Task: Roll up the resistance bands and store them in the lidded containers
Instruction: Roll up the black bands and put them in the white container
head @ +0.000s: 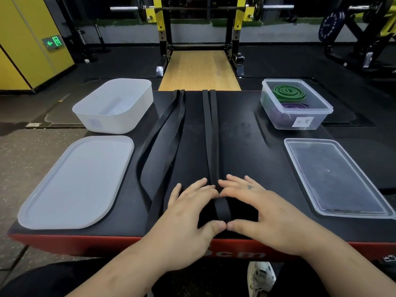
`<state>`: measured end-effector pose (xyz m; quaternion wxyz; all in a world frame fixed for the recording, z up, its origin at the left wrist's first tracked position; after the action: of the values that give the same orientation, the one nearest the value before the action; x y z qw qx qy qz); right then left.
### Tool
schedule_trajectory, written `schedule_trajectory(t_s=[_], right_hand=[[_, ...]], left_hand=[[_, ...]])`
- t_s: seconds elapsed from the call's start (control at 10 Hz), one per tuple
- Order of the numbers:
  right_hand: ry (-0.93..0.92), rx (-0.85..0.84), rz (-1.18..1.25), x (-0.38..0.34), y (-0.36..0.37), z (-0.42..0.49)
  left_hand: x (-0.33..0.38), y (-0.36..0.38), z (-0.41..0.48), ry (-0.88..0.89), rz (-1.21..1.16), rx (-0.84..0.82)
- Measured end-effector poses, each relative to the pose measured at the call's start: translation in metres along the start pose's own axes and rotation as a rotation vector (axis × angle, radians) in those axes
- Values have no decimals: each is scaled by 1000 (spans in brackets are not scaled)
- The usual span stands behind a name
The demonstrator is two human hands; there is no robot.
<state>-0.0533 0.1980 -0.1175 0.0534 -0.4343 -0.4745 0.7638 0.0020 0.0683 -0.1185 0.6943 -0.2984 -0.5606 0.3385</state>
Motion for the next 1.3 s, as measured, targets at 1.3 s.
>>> schedule_trajectory(t_s=[1.3], right_hand=[[282,136,53,42,-4,136]], left_hand=[[5,-3,2,-49,-40,-75]])
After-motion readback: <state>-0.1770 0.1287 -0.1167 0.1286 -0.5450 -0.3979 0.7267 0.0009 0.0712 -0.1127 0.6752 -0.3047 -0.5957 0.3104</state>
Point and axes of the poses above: each hand's wrist, its own z-axis towards the middle knuckle, its own y-axis out of the palm, x = y × z, the point moved 9 cm from there along z, towards the middle knuckle, and after that the axes turned 11 degrees about x, right-handed, at the moved point
